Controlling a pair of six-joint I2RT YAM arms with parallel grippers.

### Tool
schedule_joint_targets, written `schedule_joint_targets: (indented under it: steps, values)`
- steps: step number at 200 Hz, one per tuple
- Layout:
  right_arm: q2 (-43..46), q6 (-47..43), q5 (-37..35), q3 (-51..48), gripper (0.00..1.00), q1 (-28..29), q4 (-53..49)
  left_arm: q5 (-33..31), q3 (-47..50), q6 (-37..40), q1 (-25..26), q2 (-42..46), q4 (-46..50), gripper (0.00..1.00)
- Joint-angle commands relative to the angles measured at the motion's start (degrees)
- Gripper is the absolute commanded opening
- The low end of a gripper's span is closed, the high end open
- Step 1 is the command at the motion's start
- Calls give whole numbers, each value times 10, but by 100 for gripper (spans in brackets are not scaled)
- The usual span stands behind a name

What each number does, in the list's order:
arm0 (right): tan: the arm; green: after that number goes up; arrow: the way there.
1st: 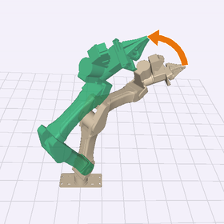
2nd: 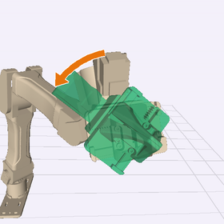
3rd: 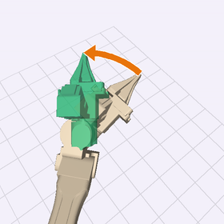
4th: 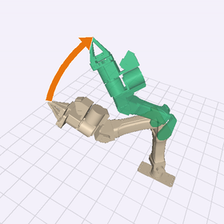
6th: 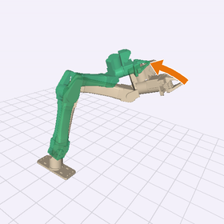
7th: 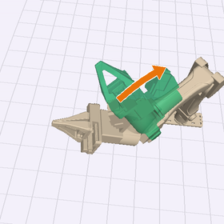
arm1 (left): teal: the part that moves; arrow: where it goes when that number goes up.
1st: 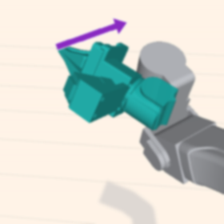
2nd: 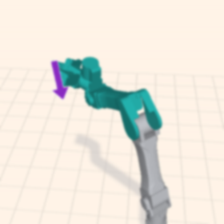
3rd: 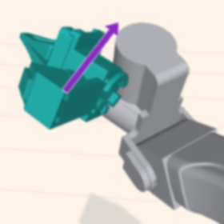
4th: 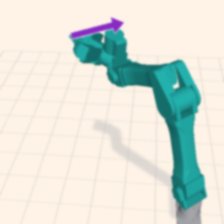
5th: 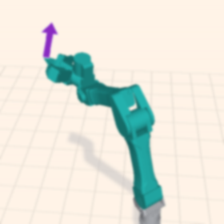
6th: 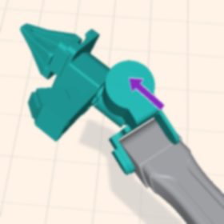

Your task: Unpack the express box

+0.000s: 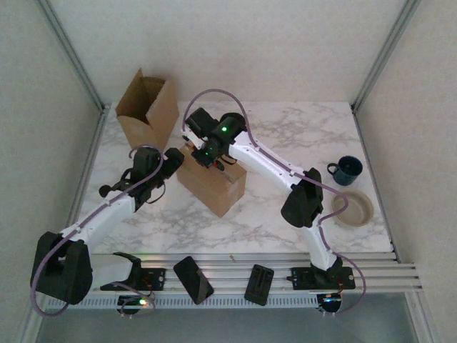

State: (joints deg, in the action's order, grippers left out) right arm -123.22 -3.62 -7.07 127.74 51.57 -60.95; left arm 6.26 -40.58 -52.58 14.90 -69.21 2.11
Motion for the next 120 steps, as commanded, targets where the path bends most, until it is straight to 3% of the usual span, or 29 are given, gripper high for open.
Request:
schedule_joint_targets:
  steps: [1, 120]
  values:
    - [-13, 8, -23, 23, 0, 7, -30, -5, 11, -12, -6, 0, 3, 92]
    - [-55, 2, -54, 91, 0, 17, -148, -16, 32, -22, -7, -17, -6, 92]
